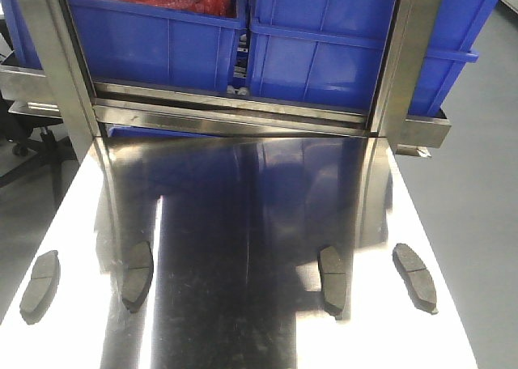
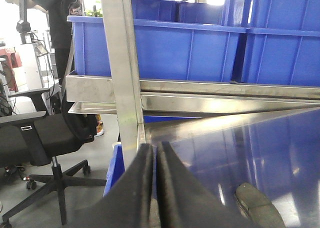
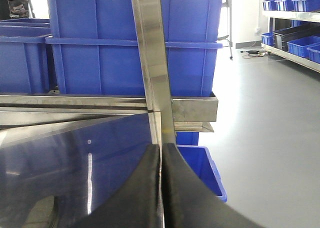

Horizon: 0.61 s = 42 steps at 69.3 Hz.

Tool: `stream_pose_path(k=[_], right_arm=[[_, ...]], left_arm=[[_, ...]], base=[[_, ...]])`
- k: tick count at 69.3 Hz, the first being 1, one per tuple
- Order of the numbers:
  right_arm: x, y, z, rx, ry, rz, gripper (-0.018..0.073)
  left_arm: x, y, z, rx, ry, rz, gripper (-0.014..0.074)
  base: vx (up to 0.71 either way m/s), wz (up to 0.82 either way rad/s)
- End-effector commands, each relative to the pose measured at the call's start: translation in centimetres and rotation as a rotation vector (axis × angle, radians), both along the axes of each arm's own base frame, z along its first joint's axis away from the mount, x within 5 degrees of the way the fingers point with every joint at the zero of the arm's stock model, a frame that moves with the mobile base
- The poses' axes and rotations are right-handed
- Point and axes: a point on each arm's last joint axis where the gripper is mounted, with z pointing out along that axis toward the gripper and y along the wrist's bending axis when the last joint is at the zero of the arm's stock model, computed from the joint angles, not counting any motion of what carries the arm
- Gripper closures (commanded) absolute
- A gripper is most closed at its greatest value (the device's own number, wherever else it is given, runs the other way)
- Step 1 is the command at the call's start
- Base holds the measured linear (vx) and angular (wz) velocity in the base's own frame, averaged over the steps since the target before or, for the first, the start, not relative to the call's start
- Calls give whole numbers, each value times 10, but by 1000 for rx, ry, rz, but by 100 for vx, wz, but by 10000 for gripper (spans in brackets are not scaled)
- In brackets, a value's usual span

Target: Move and align brake pads A on conveyor

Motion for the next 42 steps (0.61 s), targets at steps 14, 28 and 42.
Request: stream_pose_path(k=[14,28,42], right_arm=[[0,-1,1,-11,-69,-10,562],[0,-1,1,-11,-69,-10,562],[0,-1,1,-11,-69,-10,562]], left_arm=[[-2,0,12,-21,-101,-6,603],[-2,0,12,-21,-101,-6,603],[-2,0,12,-21,-101,-6,603]], base=[[0,0],[0,0],[0,0]])
